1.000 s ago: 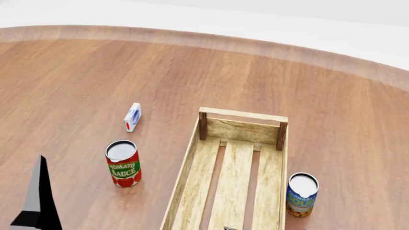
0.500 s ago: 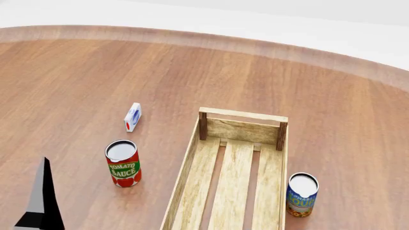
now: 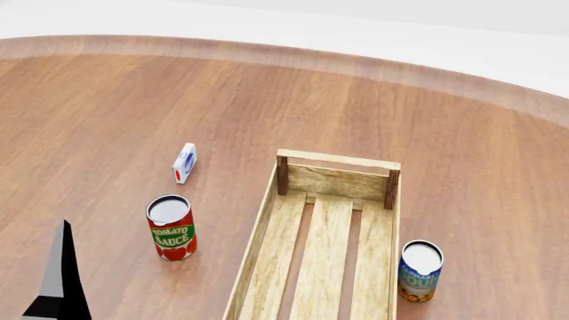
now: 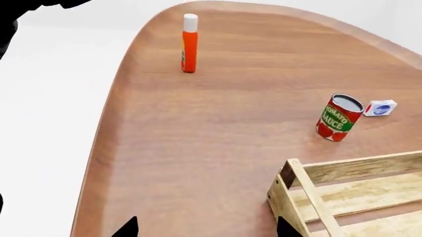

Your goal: Pick up the butter and put it in the tray.

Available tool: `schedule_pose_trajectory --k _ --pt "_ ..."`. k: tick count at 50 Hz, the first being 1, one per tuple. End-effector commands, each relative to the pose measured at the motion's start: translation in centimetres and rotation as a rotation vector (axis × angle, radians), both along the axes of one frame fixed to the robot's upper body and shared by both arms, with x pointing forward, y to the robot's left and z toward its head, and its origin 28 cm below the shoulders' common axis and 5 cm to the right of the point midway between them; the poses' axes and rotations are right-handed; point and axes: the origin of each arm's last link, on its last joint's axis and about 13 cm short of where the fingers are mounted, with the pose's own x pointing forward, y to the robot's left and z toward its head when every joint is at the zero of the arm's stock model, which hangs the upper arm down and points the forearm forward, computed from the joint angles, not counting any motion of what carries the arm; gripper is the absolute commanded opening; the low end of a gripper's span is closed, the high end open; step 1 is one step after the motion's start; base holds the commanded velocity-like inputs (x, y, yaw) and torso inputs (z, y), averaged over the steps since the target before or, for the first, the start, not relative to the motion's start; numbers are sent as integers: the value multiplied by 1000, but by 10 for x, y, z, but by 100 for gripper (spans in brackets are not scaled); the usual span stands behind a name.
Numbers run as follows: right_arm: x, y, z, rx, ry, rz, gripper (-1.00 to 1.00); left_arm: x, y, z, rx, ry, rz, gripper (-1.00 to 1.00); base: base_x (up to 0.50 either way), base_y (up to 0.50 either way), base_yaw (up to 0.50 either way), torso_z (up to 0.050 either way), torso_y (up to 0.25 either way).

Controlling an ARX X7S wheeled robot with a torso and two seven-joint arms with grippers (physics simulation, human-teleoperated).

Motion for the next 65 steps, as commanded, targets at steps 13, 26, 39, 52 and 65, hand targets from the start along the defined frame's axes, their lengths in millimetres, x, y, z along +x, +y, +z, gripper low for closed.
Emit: schedule_pose_trajectory --k 13,26,39,52,65 --pt "-6 -11 -24 -68 82 -52 100 0 0 0 0 2 2 100 0 0 0 0 0" --pt "-10 -21 -33 -152 150 -108 100 1 0 -1 -1 5 1 100 0 0 0 0 0" --pt "-6 -28 -30 -250 214 -129 100 2 0 -2 0 8 0 100 0 0 0 0 0" --pt "-8 -35 3 -300 185 -134 100 2 0 -3 1 9 2 100 0 0 0 0 0" --pt "-8 -42 21 -365 189 -156 100 2 -1 -5 4 11 0 100 0 0 0 0 0"
